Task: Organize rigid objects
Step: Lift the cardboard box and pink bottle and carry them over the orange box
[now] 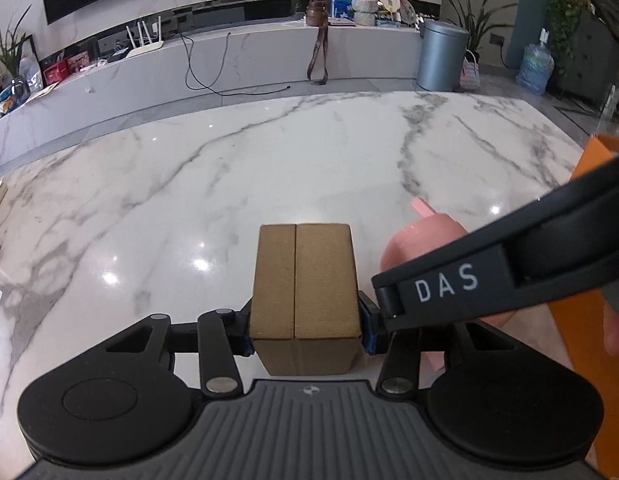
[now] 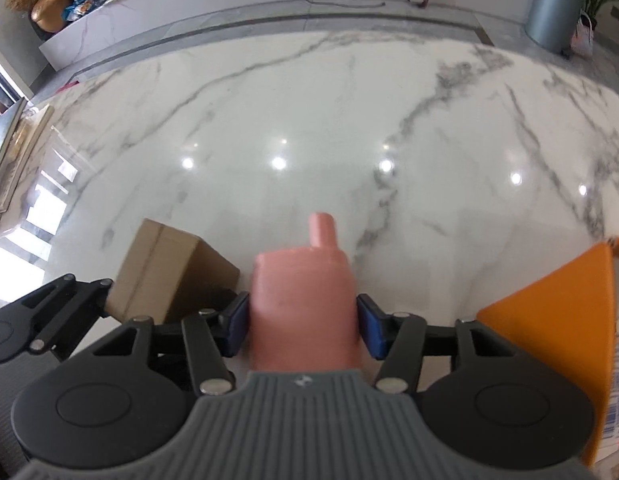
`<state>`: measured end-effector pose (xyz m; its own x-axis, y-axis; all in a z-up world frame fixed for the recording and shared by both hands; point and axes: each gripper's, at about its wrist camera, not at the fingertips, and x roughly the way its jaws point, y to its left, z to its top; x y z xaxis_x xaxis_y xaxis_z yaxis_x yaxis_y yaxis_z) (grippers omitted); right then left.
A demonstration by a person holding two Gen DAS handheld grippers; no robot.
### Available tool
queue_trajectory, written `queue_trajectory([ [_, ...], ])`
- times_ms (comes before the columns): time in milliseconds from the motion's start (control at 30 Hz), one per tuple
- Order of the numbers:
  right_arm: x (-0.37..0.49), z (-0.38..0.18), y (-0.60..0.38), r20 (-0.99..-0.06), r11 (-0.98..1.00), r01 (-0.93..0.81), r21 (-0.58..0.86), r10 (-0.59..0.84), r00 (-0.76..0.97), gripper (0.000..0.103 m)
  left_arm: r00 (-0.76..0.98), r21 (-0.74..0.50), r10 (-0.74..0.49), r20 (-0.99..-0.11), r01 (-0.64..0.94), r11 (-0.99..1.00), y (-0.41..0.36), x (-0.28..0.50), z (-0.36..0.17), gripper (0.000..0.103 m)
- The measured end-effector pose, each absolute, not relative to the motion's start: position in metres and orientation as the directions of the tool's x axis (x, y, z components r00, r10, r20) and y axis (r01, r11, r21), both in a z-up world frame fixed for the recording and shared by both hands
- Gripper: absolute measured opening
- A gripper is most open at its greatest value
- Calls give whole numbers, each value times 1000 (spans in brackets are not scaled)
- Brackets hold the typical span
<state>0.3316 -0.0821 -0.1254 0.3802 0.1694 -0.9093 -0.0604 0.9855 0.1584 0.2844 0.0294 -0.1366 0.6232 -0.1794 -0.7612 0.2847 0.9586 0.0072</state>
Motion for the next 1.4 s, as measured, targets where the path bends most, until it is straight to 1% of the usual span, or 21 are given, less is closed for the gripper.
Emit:
queue_trajectory([
  [367,319,-121,-86,-901,984,-63,167,179,396,55,617,21,-161,-770,277,960,29,281,-135,51],
  [533,304,-108,-83,-888,982,-102,161,189,419,55,609,40,-147,-779,282,959,31,274,-134,51],
  [600,298,-101,-83,-882,981,-117,153,189,433,55,600,27,-153,-785,281,959,32,271,-130,51],
  [1200,232,-29,-97,-801,966,-179,184,253,542,55,657,65,-104,-747,228,971,26,215,-75,51],
  [1400,198,-1,-112,-758,957,-205,205,288,585,55,685,45,-118,-719,215,976,27,191,-48,51],
])
